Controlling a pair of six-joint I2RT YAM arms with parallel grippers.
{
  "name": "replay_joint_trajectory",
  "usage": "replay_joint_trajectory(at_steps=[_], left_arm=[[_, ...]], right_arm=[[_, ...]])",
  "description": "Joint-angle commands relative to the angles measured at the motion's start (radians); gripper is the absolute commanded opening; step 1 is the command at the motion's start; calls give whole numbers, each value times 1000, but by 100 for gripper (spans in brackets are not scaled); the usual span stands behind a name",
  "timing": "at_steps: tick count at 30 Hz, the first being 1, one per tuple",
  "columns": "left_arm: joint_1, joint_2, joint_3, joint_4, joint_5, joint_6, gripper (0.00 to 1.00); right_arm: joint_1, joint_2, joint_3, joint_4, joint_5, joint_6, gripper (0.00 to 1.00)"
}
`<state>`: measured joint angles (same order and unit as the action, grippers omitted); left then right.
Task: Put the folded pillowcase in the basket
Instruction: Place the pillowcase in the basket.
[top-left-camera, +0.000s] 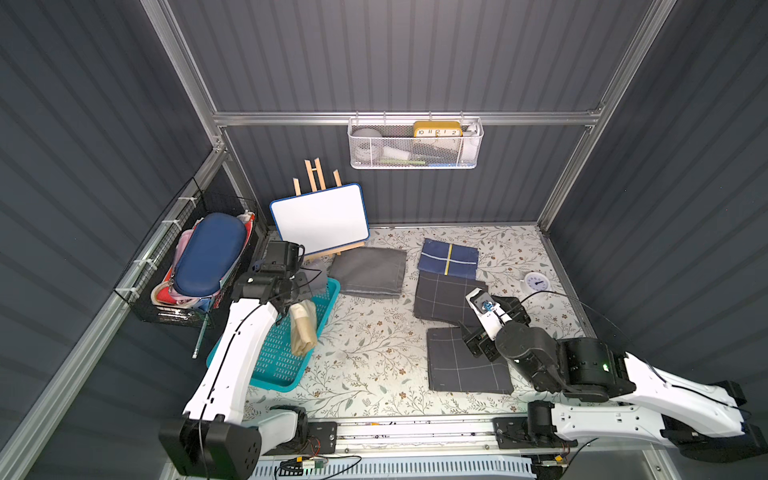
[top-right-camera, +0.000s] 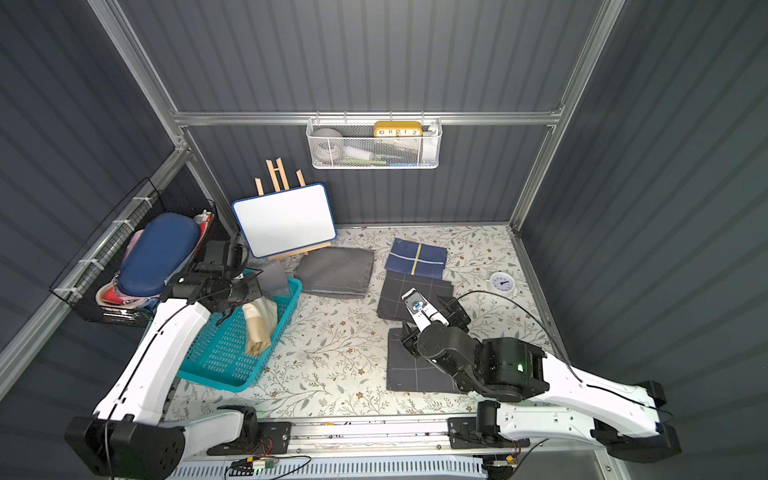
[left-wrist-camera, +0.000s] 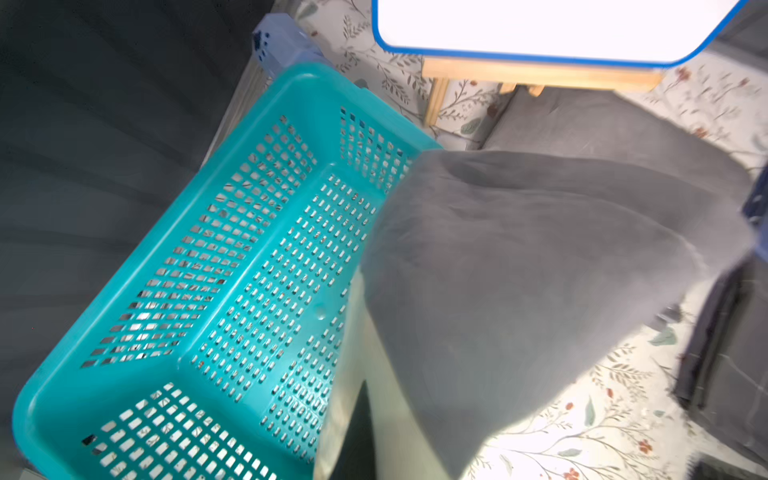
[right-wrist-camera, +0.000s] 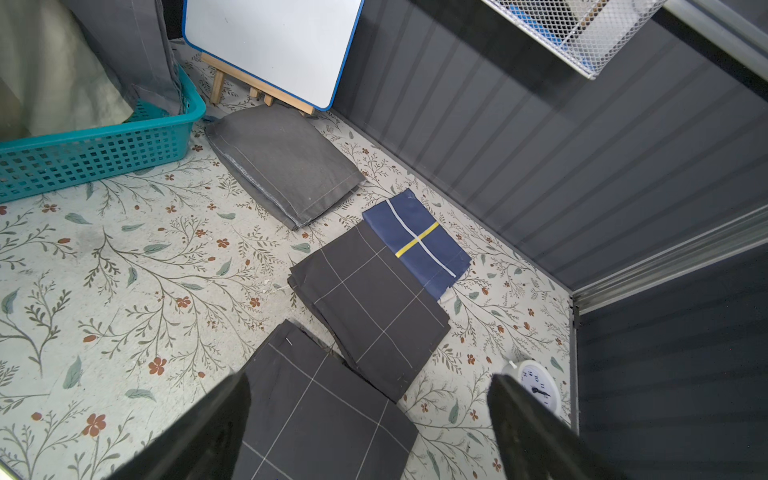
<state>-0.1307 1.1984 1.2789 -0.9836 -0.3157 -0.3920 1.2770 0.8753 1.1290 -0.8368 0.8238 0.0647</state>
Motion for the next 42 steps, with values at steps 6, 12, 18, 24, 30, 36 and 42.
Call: replay_joint_trajectory(at_steps=[6,12,18,24,30,36,42], left_arm=[[127,60,-163,51,83,17,0],[182,170,-155,109,120,106,2],[221,271,-121,161,-28,158,4],[233,370,-94,186,-140,151,39],[233,392,-37,186,-237,153,38],[233,400,-1,176,-326,133,18],[235,472,8,188,-340,151,34]], right_arm=[[-3,4,32,-26,16,24,94],[-2,-7,25,-29,20,33,94],[-1,15,28,-25,13,35,94],[-1,12,28,-42,14,44,94],[-2,-1,13,-51,11,57,95],[-2,2,6,-54,12,68,95],[-2,-5,20,-74,9,73,95]])
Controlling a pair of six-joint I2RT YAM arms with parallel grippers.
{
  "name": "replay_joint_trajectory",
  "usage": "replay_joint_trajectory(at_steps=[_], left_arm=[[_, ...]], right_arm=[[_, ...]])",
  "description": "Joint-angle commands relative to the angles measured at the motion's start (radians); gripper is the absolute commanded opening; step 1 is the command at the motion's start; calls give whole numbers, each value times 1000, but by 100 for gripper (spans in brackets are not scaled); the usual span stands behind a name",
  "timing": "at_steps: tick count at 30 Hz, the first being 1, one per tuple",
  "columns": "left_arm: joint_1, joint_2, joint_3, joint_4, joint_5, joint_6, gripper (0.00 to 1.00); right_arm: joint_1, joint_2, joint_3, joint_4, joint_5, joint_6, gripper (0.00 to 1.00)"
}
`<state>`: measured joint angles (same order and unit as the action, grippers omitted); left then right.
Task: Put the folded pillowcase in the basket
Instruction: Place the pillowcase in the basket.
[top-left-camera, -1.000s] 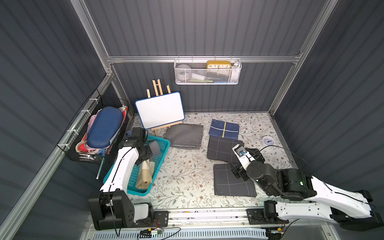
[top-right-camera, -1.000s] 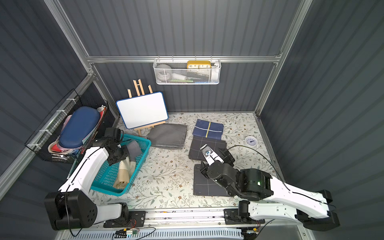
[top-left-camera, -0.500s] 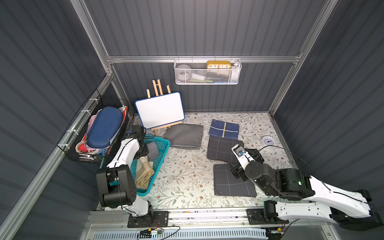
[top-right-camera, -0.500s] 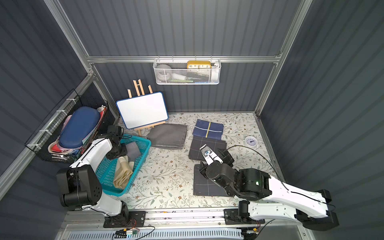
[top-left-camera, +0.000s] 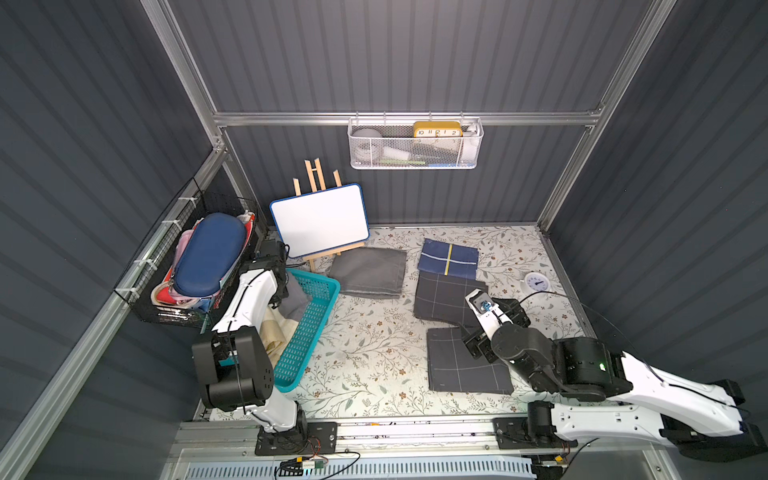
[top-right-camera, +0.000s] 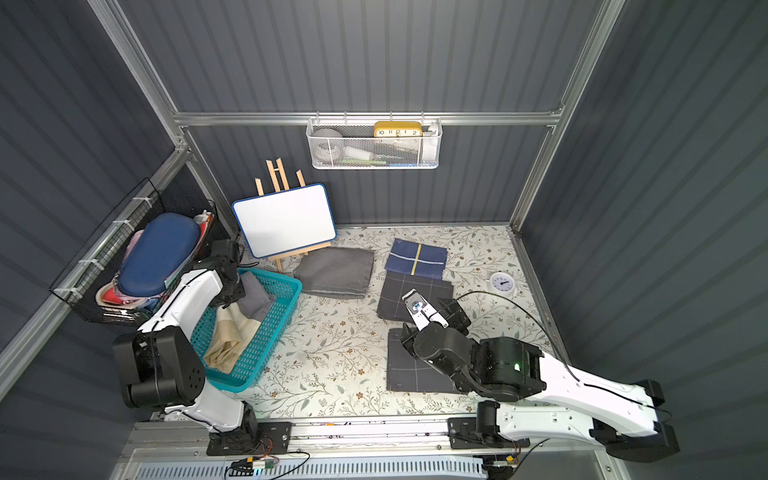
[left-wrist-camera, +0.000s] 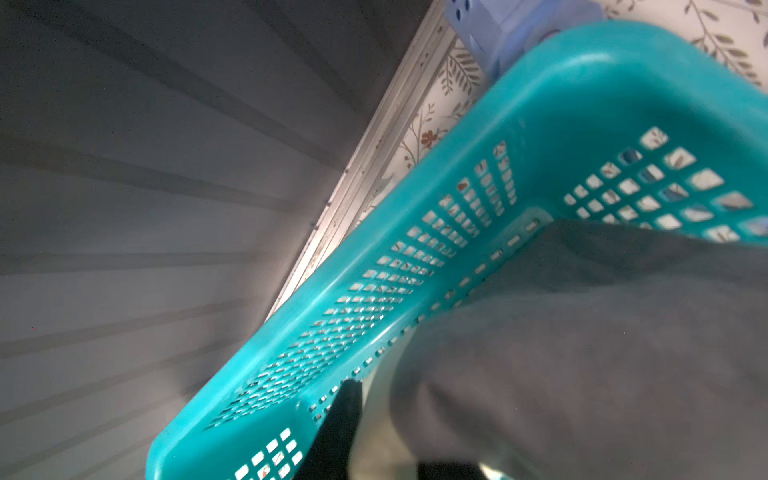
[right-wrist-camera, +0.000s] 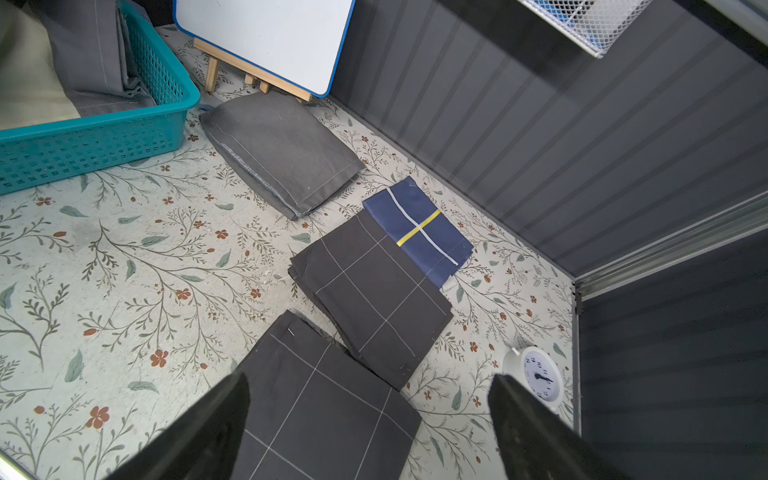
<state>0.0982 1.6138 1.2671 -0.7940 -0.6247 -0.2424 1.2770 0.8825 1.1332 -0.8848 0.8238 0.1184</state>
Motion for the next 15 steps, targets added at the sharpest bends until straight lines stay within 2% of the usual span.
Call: replay_joint_trajectory(at_steps=[1,5,6,9,11,13,15], left_arm=[[8,77,28,-14,-43,-10,41],[8,81,48,-44,-83,-44,64],[8,68,82,-44,-93,-48,65],[8,22,75,-25,-128,-44,61],[8,2,75,-29,-159,-60,54],[9,-10,71,-26,-155,-64,48],[11,-15,66,-5,-108,-42,46]], right_arm=[[-2,-15,16,-27,6,22,95],[-2,-34,13,-35,-18,35,95],[-1,-37,10,-34,-19,39,95],[0,-35,8,-35,-31,45,96],[0,-31,10,-36,-39,46,96],[1,-27,12,-38,-41,50,96],[1,-25,14,-40,-41,51,96]])
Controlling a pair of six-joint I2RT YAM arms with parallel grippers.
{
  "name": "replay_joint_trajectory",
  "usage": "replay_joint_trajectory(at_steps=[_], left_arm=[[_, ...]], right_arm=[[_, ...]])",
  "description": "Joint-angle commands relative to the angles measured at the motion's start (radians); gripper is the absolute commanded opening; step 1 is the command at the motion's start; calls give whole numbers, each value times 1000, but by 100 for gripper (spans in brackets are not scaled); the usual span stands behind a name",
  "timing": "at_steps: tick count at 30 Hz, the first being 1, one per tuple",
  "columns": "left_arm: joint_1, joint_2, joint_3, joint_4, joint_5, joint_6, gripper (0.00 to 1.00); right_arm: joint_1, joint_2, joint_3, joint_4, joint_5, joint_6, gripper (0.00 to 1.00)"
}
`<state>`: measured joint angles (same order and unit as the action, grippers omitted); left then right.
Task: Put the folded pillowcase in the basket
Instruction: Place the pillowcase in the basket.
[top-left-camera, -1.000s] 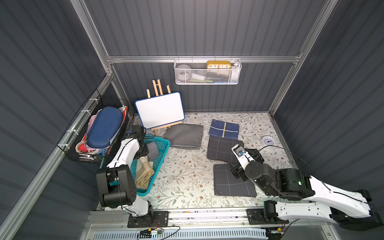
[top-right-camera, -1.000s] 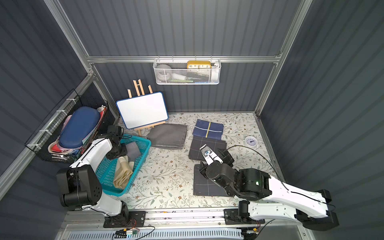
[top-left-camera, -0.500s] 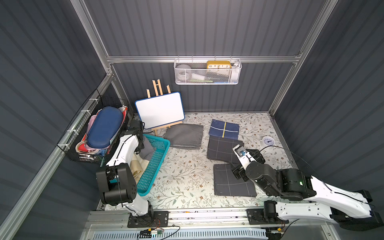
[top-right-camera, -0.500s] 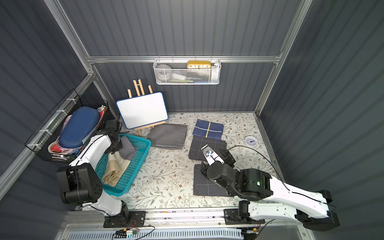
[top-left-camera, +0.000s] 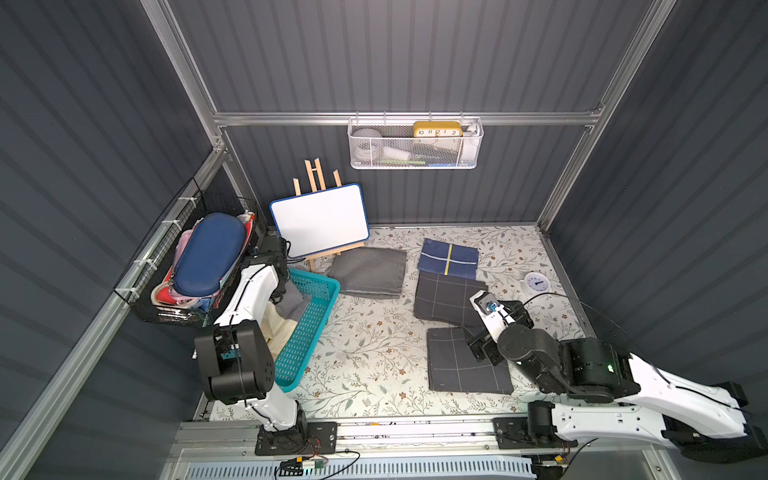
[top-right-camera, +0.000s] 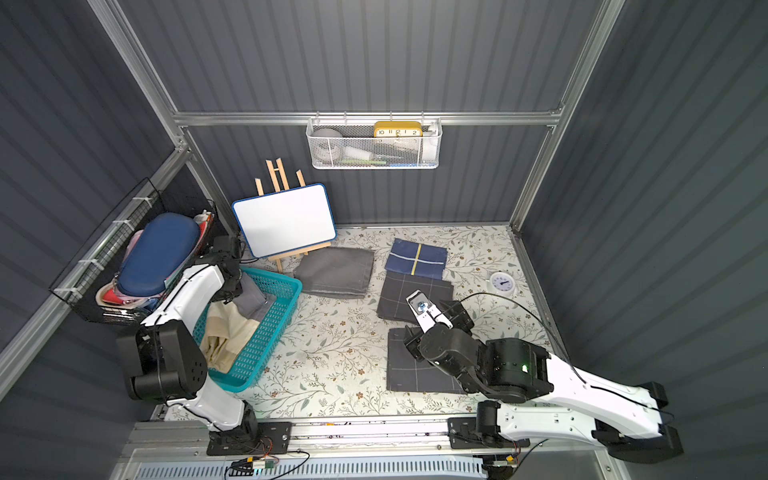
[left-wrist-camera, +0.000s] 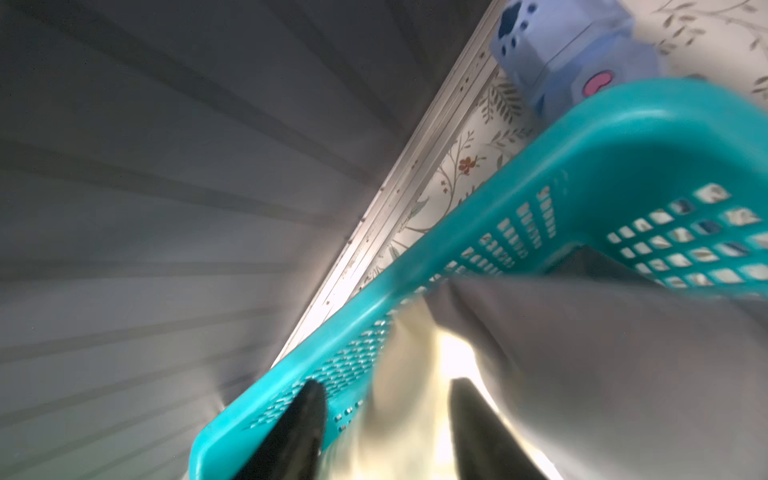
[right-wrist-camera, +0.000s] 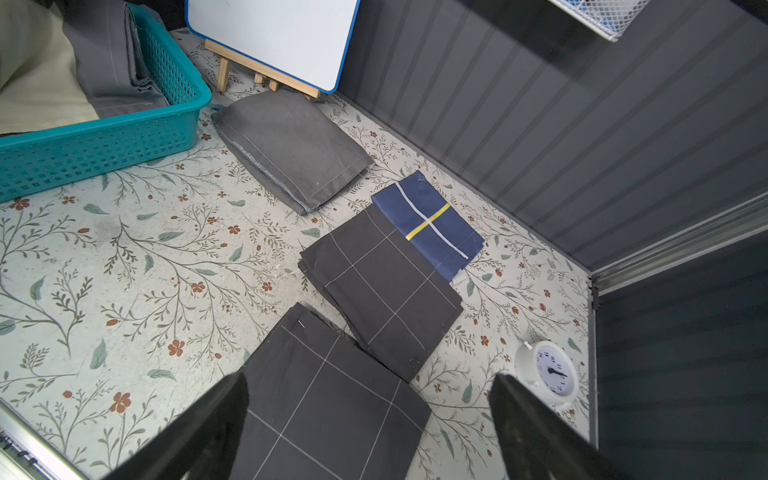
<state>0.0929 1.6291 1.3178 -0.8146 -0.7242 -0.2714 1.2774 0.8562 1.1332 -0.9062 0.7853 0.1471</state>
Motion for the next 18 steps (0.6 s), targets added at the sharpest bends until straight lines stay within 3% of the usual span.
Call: replay_joint_trajectory(at_steps=[1,3,6,10,13,18], left_arm=[[17,-29,-19,18,36,-7,45],[17,-25,-34,3,105,-16,44],[18,-43,-71,-19,134,-49,56],[14,-154,-93,3,153,-49,56],[-32,-266,-90,51,191,29,59],[-125,-341,-108,-16,279,-25,65]], right_arm=[[2,1,16,-20,1,24,96],[3,-1,16,-22,4,25,97],[3,-9,17,-23,2,28,97],[5,-9,13,-22,-9,33,98],[4,3,13,-24,-12,36,99],[6,15,11,-11,-12,40,99]])
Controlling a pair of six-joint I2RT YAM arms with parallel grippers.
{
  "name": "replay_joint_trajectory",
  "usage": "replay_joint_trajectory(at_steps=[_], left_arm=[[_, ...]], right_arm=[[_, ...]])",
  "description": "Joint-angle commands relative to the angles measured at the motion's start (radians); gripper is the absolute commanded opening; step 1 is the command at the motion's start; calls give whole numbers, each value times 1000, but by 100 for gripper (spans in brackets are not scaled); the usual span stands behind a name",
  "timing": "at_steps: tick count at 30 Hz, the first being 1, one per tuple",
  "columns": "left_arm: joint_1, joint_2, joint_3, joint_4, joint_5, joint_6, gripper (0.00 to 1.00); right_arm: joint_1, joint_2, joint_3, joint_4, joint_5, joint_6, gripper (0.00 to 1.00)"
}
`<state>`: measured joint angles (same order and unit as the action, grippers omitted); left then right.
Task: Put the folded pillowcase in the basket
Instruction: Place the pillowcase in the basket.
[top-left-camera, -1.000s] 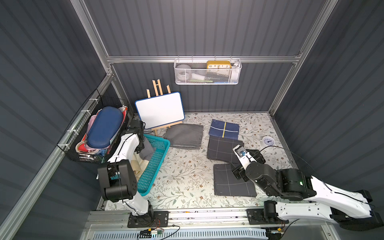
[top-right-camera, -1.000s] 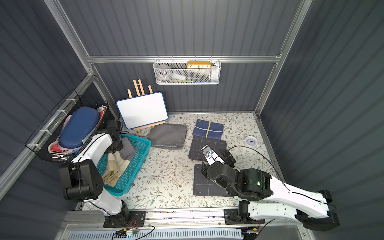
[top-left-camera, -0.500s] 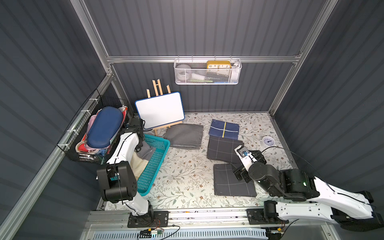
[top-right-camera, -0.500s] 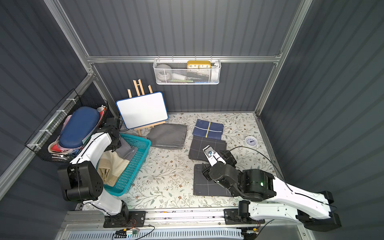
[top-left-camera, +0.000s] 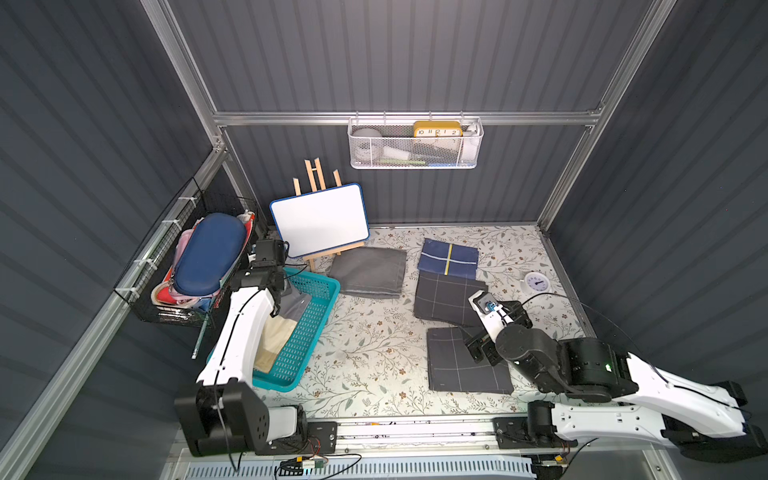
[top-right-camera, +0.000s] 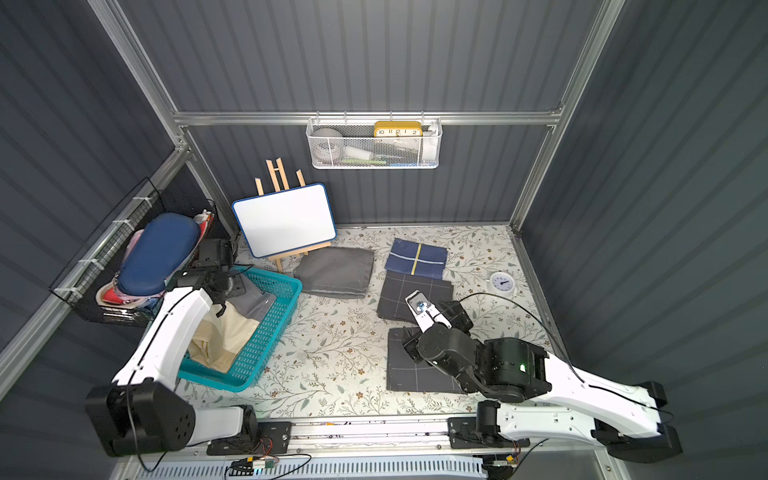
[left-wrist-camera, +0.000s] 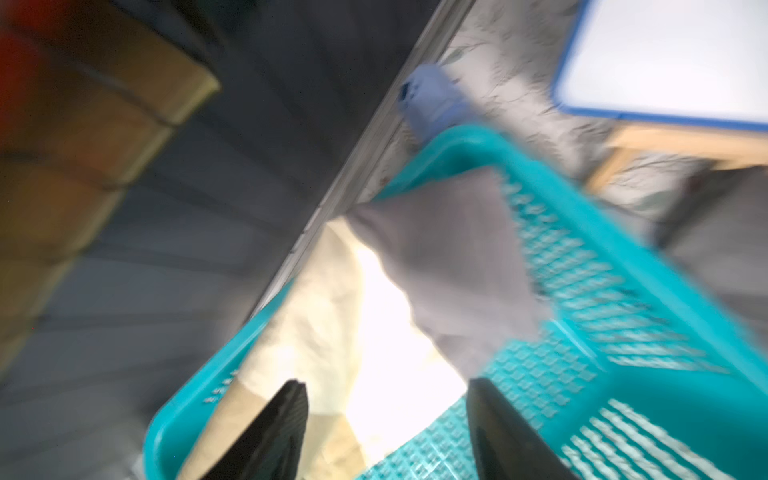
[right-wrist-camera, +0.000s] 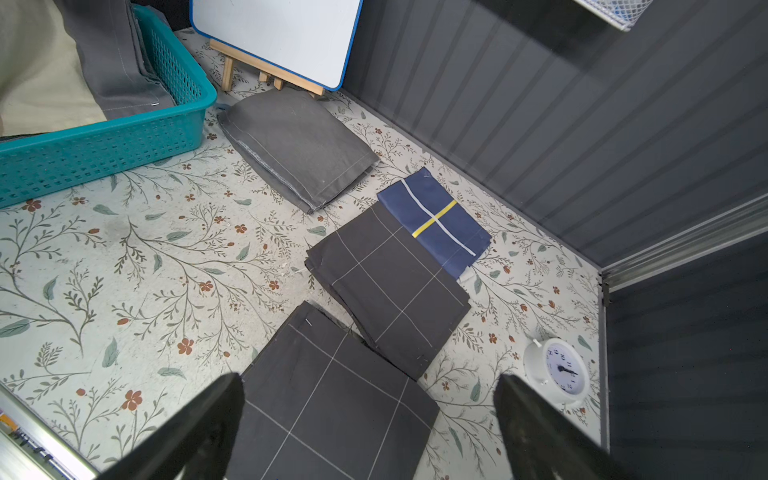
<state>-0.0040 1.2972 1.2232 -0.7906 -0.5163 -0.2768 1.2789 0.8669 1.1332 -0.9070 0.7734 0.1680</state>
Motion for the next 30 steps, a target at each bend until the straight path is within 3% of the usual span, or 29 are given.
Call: replay_joint_trajectory(at_steps=[1,4,8,14,18,30], left_arm=[[-44,-16,-33,-47,101,-40,65],[-51,-24,-140,-11,186,-71,66],[-51,65,-194,-16,174,-132,66],[-50,207,-225,34,183,-109,67],[-34,273,-201,49,147,-114,69],[47,410,-160,122,198,-130,67]], right_arm=[[5,4,10,-5,-3,21,99],[4,7,8,4,-5,19,99],[6,11,18,-6,-3,16,99],[6,-25,1,-19,17,19,99],[7,-57,-13,-23,21,19,99],[6,-95,-38,-18,33,4,99]])
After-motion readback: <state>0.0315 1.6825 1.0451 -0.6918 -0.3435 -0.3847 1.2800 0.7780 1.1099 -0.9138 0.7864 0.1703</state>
